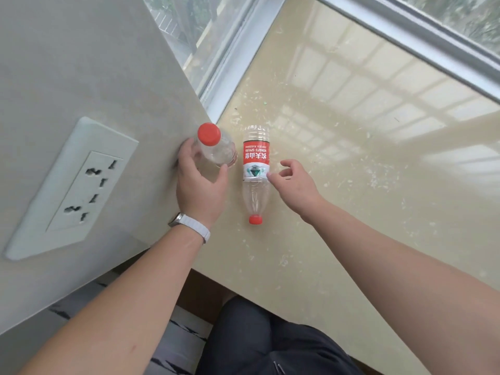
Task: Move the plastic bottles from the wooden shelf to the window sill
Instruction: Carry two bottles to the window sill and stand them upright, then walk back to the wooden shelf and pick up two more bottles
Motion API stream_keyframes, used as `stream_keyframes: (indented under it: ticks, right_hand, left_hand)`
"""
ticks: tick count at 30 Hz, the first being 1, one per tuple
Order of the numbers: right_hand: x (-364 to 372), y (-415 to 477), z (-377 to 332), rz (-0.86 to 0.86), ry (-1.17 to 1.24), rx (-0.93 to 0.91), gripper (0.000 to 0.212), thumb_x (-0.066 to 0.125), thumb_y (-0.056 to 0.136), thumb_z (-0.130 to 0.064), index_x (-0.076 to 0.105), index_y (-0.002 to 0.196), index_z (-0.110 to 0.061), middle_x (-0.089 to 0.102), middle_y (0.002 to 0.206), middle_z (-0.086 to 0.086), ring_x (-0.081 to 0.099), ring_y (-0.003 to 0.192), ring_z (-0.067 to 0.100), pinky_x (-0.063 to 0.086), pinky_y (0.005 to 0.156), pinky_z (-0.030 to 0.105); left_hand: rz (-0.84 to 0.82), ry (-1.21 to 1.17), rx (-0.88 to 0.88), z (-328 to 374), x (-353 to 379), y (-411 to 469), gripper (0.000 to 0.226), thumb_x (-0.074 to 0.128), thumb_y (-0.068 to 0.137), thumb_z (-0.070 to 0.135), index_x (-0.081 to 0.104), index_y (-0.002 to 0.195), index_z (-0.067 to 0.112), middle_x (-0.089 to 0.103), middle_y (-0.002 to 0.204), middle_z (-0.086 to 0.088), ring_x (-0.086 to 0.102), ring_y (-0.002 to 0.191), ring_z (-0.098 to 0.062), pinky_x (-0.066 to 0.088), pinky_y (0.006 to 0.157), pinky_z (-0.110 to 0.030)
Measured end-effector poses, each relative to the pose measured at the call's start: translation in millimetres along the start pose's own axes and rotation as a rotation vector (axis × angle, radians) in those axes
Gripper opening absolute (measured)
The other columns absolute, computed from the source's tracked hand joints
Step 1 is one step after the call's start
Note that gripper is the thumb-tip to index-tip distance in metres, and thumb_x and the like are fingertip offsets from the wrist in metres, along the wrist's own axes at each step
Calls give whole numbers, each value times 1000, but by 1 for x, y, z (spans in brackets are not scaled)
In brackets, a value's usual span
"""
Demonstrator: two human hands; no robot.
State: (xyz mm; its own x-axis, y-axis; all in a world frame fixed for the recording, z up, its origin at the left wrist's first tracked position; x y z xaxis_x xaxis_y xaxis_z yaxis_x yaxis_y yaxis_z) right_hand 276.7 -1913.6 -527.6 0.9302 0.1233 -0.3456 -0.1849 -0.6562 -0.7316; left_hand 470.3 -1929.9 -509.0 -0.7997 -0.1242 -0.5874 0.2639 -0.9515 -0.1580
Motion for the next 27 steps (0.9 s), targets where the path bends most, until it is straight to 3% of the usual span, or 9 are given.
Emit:
stream_keyframes:
  ticks: [5,8,11,16,20,25,27]
  right_hand:
    - [-29,-40,-27,31,-133,-151,53,57,93,-43,47,141,-24,52,138,-2,53,118,15,46,98,36]
    - [-48,-70,-48,48,-275,-315,51,56,94,-41,47,141,-24,47,144,-4,47,129,14,37,98,27]
    - [-67,-102,-66,69,-464,-461,49,53,95,-44,47,141,-27,45,144,-8,42,132,13,39,99,32]
    - [-100,-155,-86,119,-626,-622,46,48,97,-45,48,140,-27,43,146,-8,42,129,15,41,95,33]
    - [-121,-190,-92,150,-744,-730,50,47,97,-47,47,142,-26,42,148,-5,38,133,18,39,102,35]
    - [-140,-232,-96,217,-901,-871,53,45,97,-50,43,144,-25,39,152,0,35,137,22,34,106,35]
    - [-146,-249,-95,256,-952,-931,53,46,97,-50,46,143,-23,42,150,4,38,136,26,35,105,37]
  left_hand:
    - [-137,51,-22,26,-32,-36,83,77,86,15,29,153,8,40,152,-9,39,141,-15,29,109,-20]
    - [-160,136,51,49,-56,-58,76,75,87,12,34,151,6,41,148,-11,38,139,-18,24,109,-18]
    - [-195,234,176,76,-80,-73,68,74,86,11,43,147,6,47,144,-13,41,136,-23,26,111,-24]
    - [-235,440,388,124,-118,-92,63,50,86,46,52,140,12,53,143,-11,47,133,-30,39,111,-46]
    - [-202,566,537,157,-144,-110,56,46,86,47,56,134,19,57,135,-5,52,121,-27,41,102,-42]
    - [-178,686,603,176,-166,-121,57,41,88,54,60,131,22,58,136,-7,53,126,-32,39,109,-52]
    - [-125,681,676,186,-173,-125,49,45,87,50,62,124,22,62,131,-8,54,123,-31,39,107,-50]
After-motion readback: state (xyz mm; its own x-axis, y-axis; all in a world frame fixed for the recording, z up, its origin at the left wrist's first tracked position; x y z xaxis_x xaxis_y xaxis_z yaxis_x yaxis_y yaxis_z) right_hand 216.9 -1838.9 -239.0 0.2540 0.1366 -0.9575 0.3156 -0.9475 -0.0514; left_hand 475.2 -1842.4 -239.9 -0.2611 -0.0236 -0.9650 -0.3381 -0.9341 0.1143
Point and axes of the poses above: each hand's wrist, its own y-axis towards the middle knuckle, its own x-axis out of the palm, z = x × y, the point moved 1 cm from there along y, towards the middle knuckle
